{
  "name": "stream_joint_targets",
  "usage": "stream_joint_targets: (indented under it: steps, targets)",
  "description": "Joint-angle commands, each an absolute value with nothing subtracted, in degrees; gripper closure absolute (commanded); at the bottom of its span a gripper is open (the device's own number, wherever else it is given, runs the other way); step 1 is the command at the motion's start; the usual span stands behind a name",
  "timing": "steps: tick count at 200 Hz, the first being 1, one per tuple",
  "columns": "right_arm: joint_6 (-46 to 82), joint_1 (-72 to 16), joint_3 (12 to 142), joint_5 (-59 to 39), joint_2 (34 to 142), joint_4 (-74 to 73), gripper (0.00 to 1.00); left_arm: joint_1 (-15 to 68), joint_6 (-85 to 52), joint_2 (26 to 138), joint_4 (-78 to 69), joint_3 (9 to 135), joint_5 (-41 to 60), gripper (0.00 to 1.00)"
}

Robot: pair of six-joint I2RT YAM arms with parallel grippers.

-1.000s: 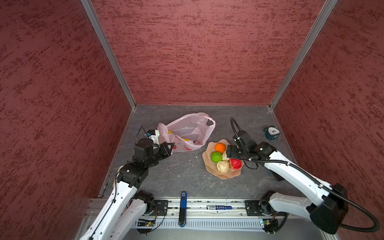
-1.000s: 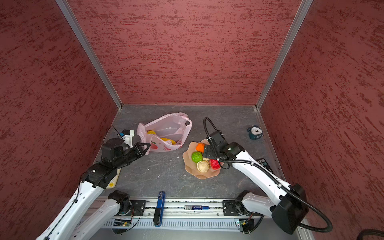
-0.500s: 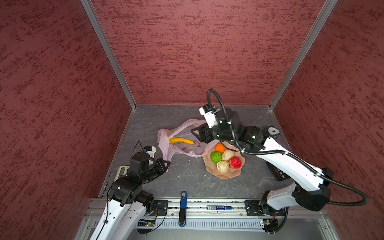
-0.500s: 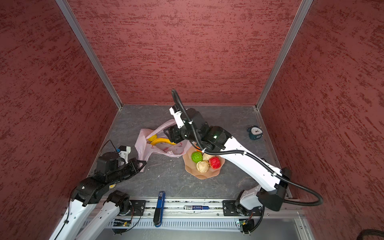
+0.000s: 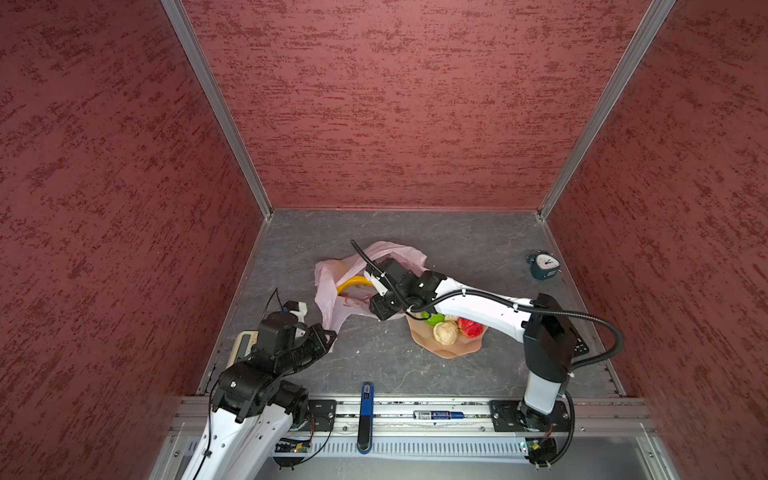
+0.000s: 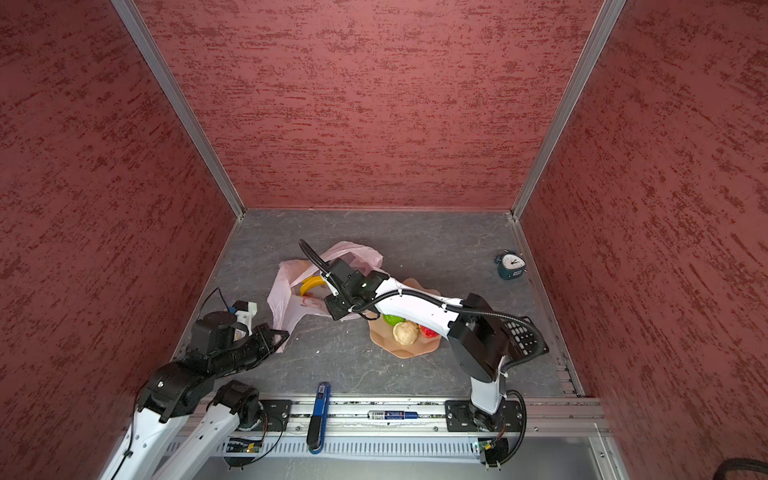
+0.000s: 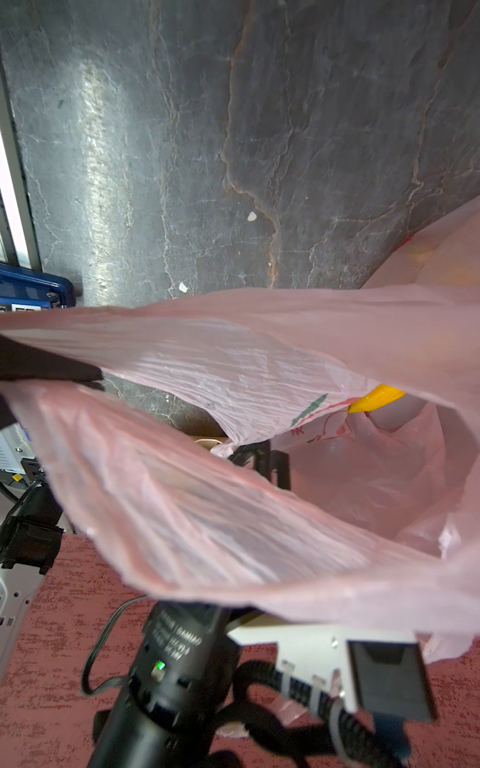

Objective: Take the fake fruits out of the plastic bag
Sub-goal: 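Reach the open right gripper into the pink bag toward the yellow banana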

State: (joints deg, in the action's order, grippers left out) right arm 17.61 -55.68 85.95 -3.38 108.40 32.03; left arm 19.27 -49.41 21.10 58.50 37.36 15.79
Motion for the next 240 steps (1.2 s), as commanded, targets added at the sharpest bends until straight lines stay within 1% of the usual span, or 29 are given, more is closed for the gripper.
stream_joint_targets:
  steps: [1, 21, 37, 54, 66, 82, 116, 137, 181, 240]
  targets:
    - [16.2, -55.5, 91.0, 1.5, 113.7, 25.9, 0.50, 19.5, -52.9, 18.6, 63.4, 37.3, 17.0, 0.99]
    - [14.5, -55.5, 94.7, 0.9, 117.5, 24.2, 0.43, 19.5, -54.3, 16.5, 68.6, 38.6, 16.4, 0.99]
    - [12.7, -55.5, 97.4, 1.1, 120.0, 23.8, 0.33, 19.5, -54.7, 15.7, 72.6, 40.2, 15.5, 0.99]
    - [10.9, -55.3, 100.0, 0.9, 122.4, 23.0, 0.24, 19.5, -55.2, 15.2, 75.1, 41.3, 15.2, 0.99]
    - [10.0, -55.2, 102.0, 0.5, 124.0, 23.0, 0.19, 19.5, -55.4, 14.9, 75.9, 41.4, 15.4, 0.99]
    - [9.0, -55.1, 104.3, 1.5, 126.1, 23.3, 0.17, 19.5, -55.5, 14.9, 76.5, 41.1, 15.7, 0.99]
    - [4.2, -54.7, 107.1, 4.2, 129.6, 23.6, 0.16, 19.5, -55.4, 15.1, 75.9, 40.6, 15.7, 0.99]
    - [-0.1, -53.6, 106.6, 5.3, 130.4, 23.5, 0.17, 19.5, -55.2, 15.2, 75.1, 40.6, 15.2, 0.99]
    - [-5.8, -50.8, 106.4, 3.8, 131.0, 24.2, 0.18, 19.5, -54.8, 15.8, 72.7, 40.5, 13.7, 0.99]
    - [-6.6, -49.8, 108.0, -0.1, 134.8, 27.9, 0.23, 19.5, -54.5, 16.7, 68.9, 40.0, 13.1, 0.99]
